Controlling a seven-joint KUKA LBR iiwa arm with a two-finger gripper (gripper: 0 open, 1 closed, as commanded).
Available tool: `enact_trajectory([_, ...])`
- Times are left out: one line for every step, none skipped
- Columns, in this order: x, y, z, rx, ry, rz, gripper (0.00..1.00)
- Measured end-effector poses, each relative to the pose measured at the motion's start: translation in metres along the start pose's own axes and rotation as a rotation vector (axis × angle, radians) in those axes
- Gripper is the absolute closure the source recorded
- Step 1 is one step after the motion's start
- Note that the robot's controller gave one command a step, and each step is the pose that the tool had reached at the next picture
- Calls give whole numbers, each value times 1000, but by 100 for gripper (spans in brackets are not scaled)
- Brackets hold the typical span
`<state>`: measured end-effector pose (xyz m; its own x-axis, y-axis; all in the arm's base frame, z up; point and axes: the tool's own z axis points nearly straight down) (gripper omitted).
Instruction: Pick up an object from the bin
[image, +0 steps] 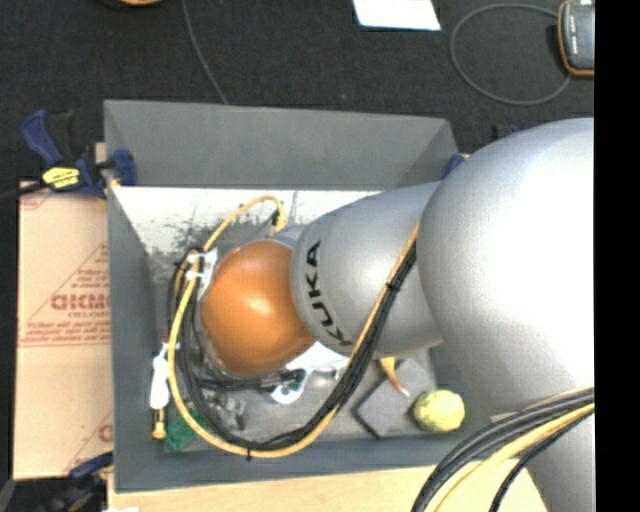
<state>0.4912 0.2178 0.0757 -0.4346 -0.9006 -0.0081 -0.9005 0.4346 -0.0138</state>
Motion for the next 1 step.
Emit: enact_trajectory([1,-1,0,-2,-3,8,100])
